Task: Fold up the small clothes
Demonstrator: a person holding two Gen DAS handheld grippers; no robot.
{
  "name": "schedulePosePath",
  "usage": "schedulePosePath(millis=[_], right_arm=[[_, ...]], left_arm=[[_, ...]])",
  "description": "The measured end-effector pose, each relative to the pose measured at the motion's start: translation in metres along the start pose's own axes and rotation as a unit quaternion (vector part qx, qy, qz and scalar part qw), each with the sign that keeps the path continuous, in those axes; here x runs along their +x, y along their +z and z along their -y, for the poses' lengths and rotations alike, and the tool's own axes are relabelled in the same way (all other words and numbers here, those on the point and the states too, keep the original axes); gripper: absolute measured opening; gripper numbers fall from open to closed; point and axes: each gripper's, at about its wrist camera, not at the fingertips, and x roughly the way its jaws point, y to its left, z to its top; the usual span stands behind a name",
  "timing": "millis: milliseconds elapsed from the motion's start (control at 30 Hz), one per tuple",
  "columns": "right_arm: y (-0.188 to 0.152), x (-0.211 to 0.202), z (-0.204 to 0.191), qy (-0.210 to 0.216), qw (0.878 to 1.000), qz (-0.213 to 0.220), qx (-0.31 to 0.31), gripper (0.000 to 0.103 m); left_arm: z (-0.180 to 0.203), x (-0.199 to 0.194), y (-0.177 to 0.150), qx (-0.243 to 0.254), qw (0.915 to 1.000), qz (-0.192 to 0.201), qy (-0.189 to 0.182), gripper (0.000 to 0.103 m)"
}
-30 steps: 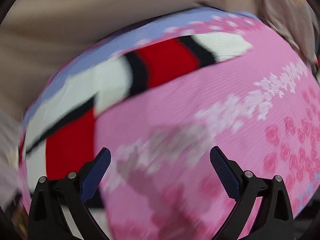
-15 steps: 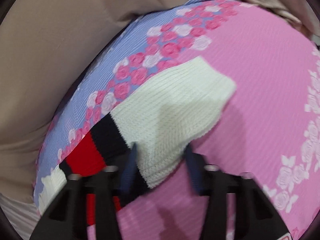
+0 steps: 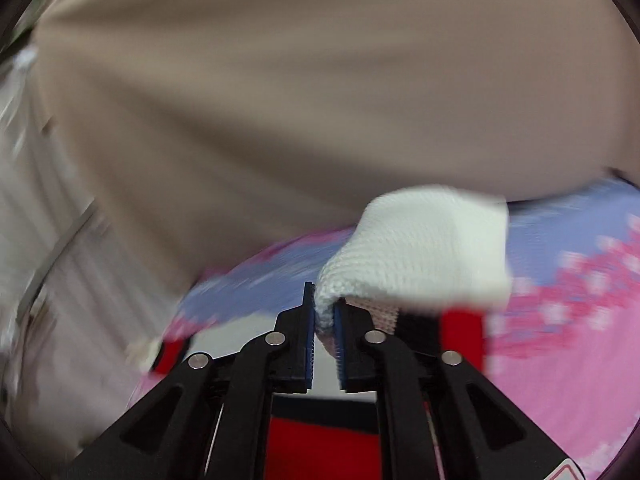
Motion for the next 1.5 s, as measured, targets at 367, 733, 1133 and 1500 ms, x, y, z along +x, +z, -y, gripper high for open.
schedulePosePath(millis=[367, 733, 1133, 1500], right_arm=[[-0.149, 0.018, 0.035, -0.092, 0.986, -0.122, 0.070, 0.053], [-0.164, 0.024, 0.143, -0.152, 0.959, -0.138, 0.195, 0.061], [-0.136, 0.010, 0.164, -0.171, 0.970, -0.087, 0.147, 0.009], [-0.149, -0.018, 0.192, -0.221, 0.960, -0.114, 0.130, 0.033]], left_arm=[[-0.066, 0.055, 0.041, -0.111, 0.9917, -0.040, -0.050, 0.098], [-0.045, 0.181, 0.110, -0.178, 0.9814, -0.067, -0.028, 0.090], [-0.019, 0.180, 0.112, -0.140, 0.9872, -0.054, -0.053, 0.008], [-0.013, 0.184, 0.117, -0.168, 0.9802, -0.047, -0.093, 0.038]])
